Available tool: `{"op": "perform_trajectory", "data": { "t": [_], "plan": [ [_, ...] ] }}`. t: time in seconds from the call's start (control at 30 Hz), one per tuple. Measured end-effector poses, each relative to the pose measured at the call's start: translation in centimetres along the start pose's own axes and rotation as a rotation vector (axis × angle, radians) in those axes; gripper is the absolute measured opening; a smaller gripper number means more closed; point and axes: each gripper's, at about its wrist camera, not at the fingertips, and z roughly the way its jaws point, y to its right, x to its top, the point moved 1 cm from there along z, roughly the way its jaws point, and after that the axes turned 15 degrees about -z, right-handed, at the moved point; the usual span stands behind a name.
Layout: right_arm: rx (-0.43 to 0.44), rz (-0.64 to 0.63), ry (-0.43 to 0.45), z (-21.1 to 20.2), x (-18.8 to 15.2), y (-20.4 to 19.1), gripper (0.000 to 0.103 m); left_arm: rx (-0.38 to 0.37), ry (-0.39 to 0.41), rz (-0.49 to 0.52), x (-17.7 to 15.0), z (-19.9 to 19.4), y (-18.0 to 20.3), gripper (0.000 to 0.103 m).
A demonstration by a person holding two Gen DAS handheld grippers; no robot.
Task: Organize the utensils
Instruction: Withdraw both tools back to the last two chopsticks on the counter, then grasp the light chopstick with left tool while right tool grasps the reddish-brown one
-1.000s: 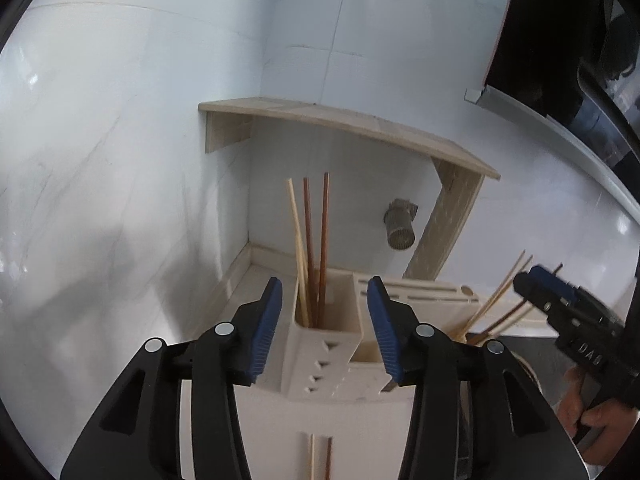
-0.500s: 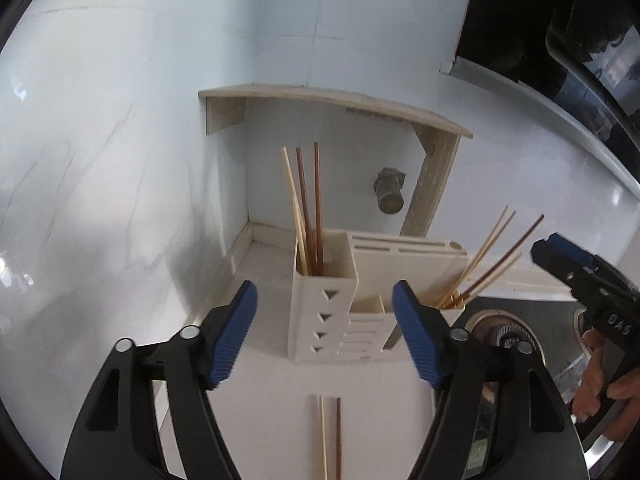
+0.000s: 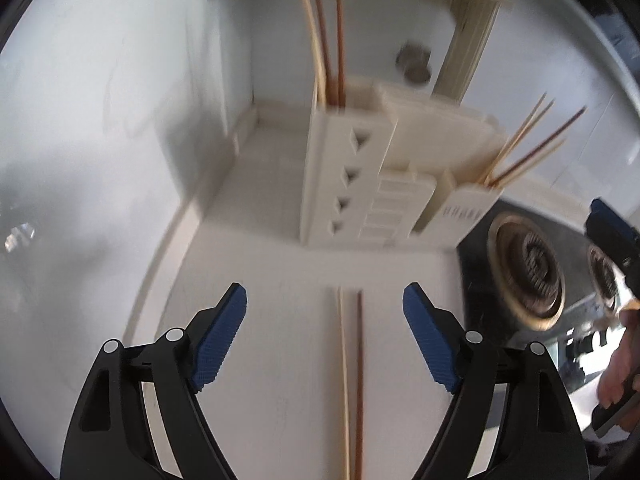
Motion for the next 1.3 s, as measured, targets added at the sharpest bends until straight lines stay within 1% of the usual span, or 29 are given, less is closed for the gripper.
{"op": "perform_trajectory", "data": {
  "t": [0.1, 0.13, 0.2, 0.23, 0.3, 0.37, 0.47, 0.57, 0.67, 0.73, 0.87, 1.03, 1.1, 1.13, 1.2, 1.23, 1.3],
  "plan": [
    [0.016, 0.019, -0.051, 0.9, -0.7, -0.1, 0.079, 0.033, -0.093, 0.016, -1.0, 1.7, -0.3, 0.080],
    [0.023, 0.027, -0.070, 1.3, -0.9, -0.1, 0.080, 0.059, -0.116, 0.029, -1.4, 2.3, -0.3, 0.080],
    [0.032, 0.042, -0.100, 1.8, -1.3, -0.1, 0.080, 0.110, -0.142, 0.034, -2.0, 3.1, -0.7, 0.076],
    [0.037, 0.049, -0.114, 2.1, -1.5, -0.1, 0.080, 0.107, -0.182, 0.025, -2.3, 3.7, -0.9, 0.076],
    [0.048, 0.060, -0.142, 2.7, -2.0, 0.0, 0.080, 0.098, -0.231, 0.020, -2.7, 4.4, -1.1, 0.073],
    [0.056, 0.063, -0.164, 3.2, -2.3, -0.1, 0.080, 0.113, -0.263, 0.046, -3.3, 5.1, -0.9, 0.073],
    [0.067, 0.067, -0.191, 3.7, -2.9, -0.2, 0.080, 0.125, -0.314, 0.057, -4.1, 6.3, -0.7, 0.073],
    [0.078, 0.077, -0.212, 4.0, -3.4, -0.2, 0.080, 0.147, -0.368, 0.054, -5.0, 7.4, -1.1, 0.068],
    [0.089, 0.080, -0.223, 4.1, -3.8, -0.4, 0.080, 0.154, -0.410, 0.058, -5.9, 8.1, -1.3, 0.068],
    [0.088, 0.078, -0.221, 4.0, -4.0, -0.5, 0.080, 0.164, -0.433, 0.068, -6.4, 8.5, -1.3, 0.065],
    [0.107, 0.072, -0.248, 4.4, -4.4, -0.8, 0.080, 0.172, -0.454, 0.079, -7.1, 8.9, -1.3, 0.059],
    [0.116, 0.066, -0.280, 4.9, -4.7, -1.2, 0.080, 0.195, -0.459, 0.103, -7.6, 9.0, -1.1, 0.059],
    [0.120, 0.057, -0.298, 5.1, -4.8, -1.6, 0.080, 0.217, -0.462, 0.121, -7.6, 9.0, -0.9, 0.051],
    [0.122, 0.051, -0.309, 5.3, -4.9, -1.8, 0.080, 0.221, -0.470, 0.123, -7.6, 9.0, -0.8, 0.049],
    [0.133, 0.040, -0.340, 5.7, -5.1, -2.3, 0.080, 0.228, -0.481, 0.120, -7.5, 9.0, -0.8, 0.038],
    [0.138, 0.036, -0.360, 6.0, -5.2, -2.6, 0.080, 0.233, -0.487, 0.115, -7.5, 8.9, -0.9, 0.035],
    [0.152, 0.035, -0.395, 6.5, -5.4, -3.2, 0.080, 0.238, -0.492, 0.111, -7.4, 8.8, -1.2, 0.024]
  ]
}}
